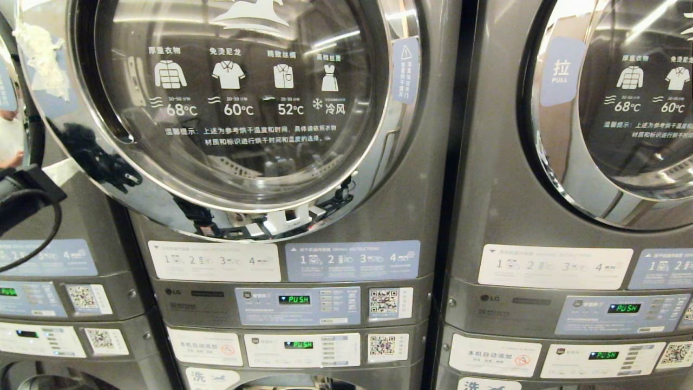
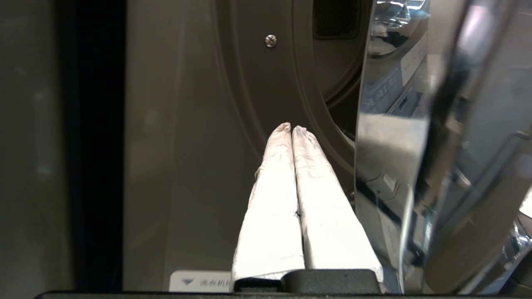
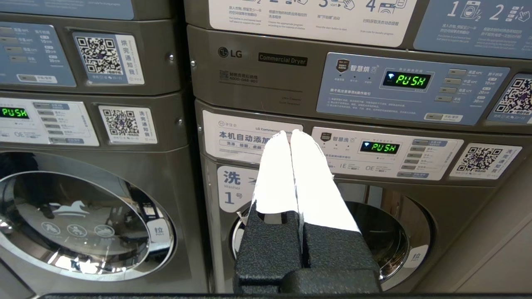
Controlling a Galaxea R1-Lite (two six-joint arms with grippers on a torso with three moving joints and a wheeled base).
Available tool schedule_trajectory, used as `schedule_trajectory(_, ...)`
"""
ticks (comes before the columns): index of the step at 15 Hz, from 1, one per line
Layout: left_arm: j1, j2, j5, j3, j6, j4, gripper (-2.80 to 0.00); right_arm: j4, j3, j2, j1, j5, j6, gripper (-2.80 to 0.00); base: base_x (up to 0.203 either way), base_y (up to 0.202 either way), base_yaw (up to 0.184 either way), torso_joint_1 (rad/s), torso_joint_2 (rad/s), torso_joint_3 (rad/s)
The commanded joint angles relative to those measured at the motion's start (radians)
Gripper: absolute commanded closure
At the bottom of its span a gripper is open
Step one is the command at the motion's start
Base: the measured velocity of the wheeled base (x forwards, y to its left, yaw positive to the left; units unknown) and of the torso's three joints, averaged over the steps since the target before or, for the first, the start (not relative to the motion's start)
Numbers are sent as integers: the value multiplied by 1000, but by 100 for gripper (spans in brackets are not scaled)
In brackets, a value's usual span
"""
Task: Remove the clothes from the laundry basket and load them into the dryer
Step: Open the dryer
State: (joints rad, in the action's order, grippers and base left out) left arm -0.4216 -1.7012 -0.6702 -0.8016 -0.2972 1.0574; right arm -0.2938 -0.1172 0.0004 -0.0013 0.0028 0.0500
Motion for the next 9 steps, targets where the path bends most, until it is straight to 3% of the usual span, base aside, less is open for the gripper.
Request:
schedule_trajectory(1, 33, -51, 5, -28, -2, 6, 0, -1, 1, 0, 0, 0, 1, 0, 0, 0, 0, 0, 0, 0)
schedule_trajectory(4, 60, -44, 15, -16, -2, 6, 0, -1, 1, 0, 0, -12, 0, 0, 0, 0, 0, 0, 0, 0)
schedule_trajectory(9, 84, 138, 0, 119, -9, 8, 0, -2, 0, 0, 0, -12, 1, 0, 0, 0, 0, 0, 0, 0)
